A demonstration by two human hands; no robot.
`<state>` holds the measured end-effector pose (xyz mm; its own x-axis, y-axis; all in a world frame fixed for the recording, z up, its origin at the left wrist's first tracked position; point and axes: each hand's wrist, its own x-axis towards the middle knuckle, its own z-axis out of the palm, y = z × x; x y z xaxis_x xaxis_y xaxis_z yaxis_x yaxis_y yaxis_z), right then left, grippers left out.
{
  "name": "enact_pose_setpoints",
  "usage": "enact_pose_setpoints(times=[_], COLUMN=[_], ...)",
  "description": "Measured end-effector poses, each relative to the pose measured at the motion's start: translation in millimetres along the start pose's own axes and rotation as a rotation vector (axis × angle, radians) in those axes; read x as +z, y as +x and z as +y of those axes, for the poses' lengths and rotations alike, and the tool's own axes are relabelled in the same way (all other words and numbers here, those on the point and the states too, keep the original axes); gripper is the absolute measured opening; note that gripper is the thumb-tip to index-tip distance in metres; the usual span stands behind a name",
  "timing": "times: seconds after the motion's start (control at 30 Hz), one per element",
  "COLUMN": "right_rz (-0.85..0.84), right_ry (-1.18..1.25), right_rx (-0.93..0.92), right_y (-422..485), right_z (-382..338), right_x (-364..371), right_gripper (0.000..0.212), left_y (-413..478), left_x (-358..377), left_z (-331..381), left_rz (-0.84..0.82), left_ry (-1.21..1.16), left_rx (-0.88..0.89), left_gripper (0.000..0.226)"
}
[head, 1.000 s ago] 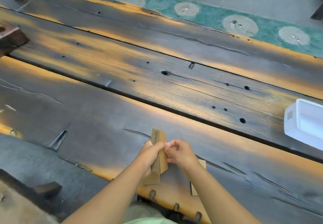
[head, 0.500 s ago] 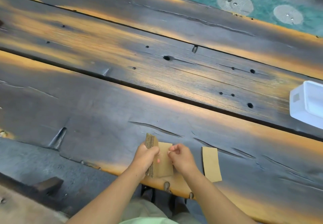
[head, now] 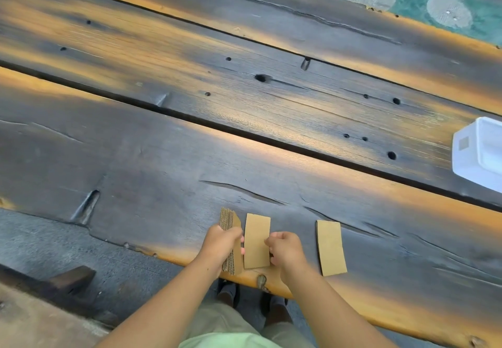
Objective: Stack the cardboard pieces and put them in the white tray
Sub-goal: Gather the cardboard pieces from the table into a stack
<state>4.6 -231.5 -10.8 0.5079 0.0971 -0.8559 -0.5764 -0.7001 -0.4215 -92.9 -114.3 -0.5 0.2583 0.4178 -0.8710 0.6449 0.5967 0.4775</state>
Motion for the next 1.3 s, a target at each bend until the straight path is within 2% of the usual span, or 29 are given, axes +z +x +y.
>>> enact_pose_setpoints(times=[0.17, 0.27, 0.3, 0.37, 0.5, 0.6, 0.7, 0.9, 1.0, 1.13, 1.2, 1.3], right_rz=[0.041, 0.028, 0.021, -0.01, -0.075, -0.157, -0.235, -0.412, -0.391, -0.282, -0.211, -0.159], right_ry=[0.005, -0.007, -0.003, 0.007, 0.01, 0.092, 0.167, 0.297, 0.285, 0.243, 0.185, 0.117], right_rx=[0.007, 0.009, 0.004, -0.012, -0.049, -0.07, -0.082, -0.161, -0.23, -0.339, -0.396, -0.43], right_y=[5.5, 4.5, 2.9, -0.5, -9.4, -13.4, -21.7, -37.5, -43.9, -51.3, -52.2, -50.2], right_z=[-0.8, -0.5, -1.3, -2.4, -18.5, -30.1, -39.4, -52.9, -56.7, -58.5, -57.7, -52.8], right_x=[5.9, 9.7, 10.0, 8.4, -11.6, -37.5, -59.7, -93.7, -108.2, -128.2, -134.4, -142.4], right_gripper=[0.016, 0.003, 0.006, 0.013, 0.012, 0.02, 0.023, 0.002, 0.006, 0.005, 0.01, 0.019], left_y=[5.0, 4.7, 3.9, 1.6, -0.2, 0.6, -0.6, -25.3, -41.1, -58.8, -66.0, -75.1], left_x=[-3.5, -4.8, -5.2, -7.1, -12.3, -12.5, -4.7, 38.5, 61.3, 91.0, 101.8, 117.0], left_z=[-1.6, -1.6, -0.5, 2.2, 9.8, 16.2, 25.0, 51.4, 63.2, 71.0, 72.4, 70.5], left_rz=[-0.026, -0.041, -0.048, -0.065, -0.119, -0.129, -0.156, -0.359, -0.43, -0.491, -0.518, -0.562], left_ry=[-0.043, -0.053, -0.048, -0.036, -0.047, -0.026, -0.029, -0.096, -0.142, -0.175, -0.2, -0.231], left_rx=[-0.033, -0.035, -0.036, -0.035, -0.017, 0.028, 0.082, 0.137, 0.162, 0.222, 0.238, 0.26], left_gripper=[0.017, 0.02, 0.022, 0.021, 0.018, 0.013, 0.027, 0.065, 0.077, 0.085, 0.078, 0.054])
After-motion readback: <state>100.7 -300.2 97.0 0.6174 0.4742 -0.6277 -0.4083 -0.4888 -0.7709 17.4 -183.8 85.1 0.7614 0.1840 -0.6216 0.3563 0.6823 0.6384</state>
